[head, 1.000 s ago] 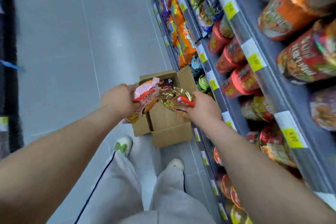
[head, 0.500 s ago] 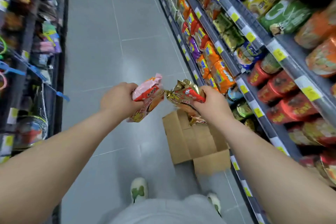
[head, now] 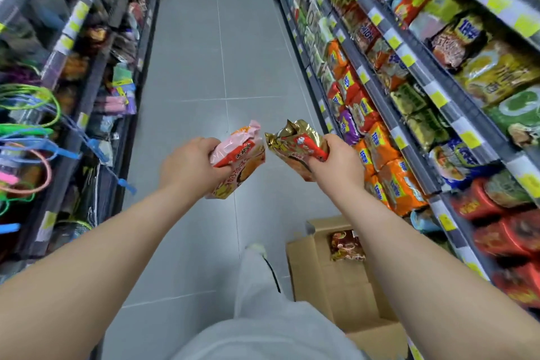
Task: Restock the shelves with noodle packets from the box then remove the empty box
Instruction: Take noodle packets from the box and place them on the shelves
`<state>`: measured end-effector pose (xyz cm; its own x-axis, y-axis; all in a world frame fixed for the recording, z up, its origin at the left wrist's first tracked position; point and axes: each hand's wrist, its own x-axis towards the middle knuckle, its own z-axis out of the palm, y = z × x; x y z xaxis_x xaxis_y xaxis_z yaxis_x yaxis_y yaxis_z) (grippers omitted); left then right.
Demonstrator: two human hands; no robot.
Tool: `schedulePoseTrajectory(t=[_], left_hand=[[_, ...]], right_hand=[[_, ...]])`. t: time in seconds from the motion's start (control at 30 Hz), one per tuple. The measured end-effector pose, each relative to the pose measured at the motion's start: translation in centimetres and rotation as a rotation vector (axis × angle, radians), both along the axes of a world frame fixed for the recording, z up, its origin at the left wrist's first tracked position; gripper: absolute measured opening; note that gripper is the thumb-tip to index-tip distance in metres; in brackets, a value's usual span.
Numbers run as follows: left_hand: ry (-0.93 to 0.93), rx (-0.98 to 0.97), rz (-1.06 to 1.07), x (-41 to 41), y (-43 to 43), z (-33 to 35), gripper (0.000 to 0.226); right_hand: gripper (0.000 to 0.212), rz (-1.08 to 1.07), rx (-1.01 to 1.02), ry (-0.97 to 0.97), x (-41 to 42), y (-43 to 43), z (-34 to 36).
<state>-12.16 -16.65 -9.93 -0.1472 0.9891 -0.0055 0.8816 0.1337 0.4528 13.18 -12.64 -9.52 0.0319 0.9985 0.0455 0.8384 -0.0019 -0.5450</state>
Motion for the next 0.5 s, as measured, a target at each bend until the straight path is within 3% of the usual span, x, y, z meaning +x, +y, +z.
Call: schedulePoseTrajectory(t=[0.33, 0.5], left_hand=[[0.016, 0.015, -0.017, -2.6, 18.9, 2.5, 0.022], [-0.045, 0.028, -0.072, -4.1, 30.4, 1.8, 0.022]], right_hand=[[0.021, 0.02, -0.009, -0.043, -2.9, 19.1, 1.0], [0.018, -0.088, 0.027, -0.079, -3.8, 27.9, 1.2]])
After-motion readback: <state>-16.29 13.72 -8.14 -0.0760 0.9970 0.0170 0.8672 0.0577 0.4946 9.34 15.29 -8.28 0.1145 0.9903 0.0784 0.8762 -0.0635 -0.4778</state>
